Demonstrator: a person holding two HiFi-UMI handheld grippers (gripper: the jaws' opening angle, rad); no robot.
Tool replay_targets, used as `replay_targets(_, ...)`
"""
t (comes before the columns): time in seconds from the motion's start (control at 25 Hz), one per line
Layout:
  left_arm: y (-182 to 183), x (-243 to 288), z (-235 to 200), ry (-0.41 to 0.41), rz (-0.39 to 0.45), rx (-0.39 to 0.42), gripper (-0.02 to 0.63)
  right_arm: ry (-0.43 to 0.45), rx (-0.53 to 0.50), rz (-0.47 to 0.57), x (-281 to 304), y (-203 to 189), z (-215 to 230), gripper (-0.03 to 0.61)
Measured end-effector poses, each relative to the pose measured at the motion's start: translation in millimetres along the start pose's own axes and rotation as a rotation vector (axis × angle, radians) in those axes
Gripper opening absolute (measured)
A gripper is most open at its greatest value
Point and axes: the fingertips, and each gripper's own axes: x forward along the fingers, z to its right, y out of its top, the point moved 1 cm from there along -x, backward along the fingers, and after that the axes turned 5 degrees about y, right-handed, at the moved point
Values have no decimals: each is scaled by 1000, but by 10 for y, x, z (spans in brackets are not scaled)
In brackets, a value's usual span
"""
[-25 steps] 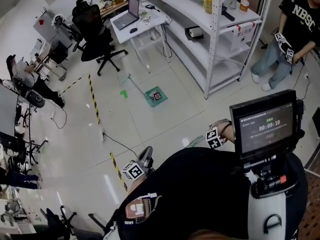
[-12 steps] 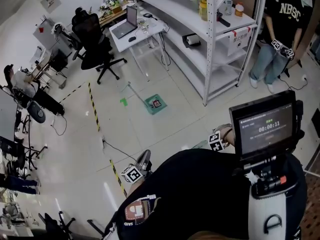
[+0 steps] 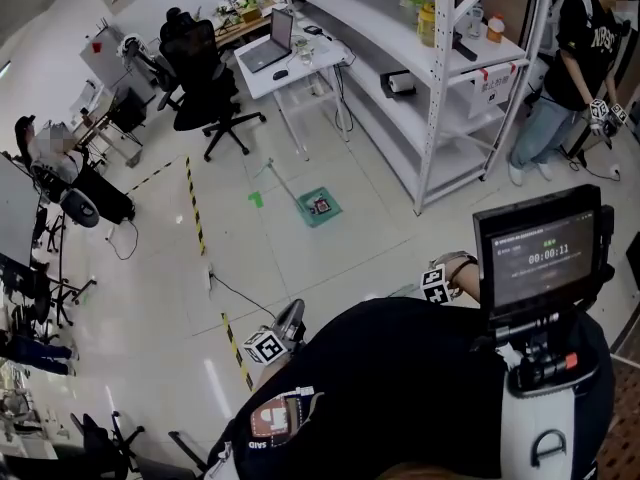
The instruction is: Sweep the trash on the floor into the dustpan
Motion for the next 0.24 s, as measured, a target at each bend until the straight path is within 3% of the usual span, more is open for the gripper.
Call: replay_targets(0.24,-44,-80,-10,-4,9,-18,-3,22,-14,-8,-69,46,-62,89)
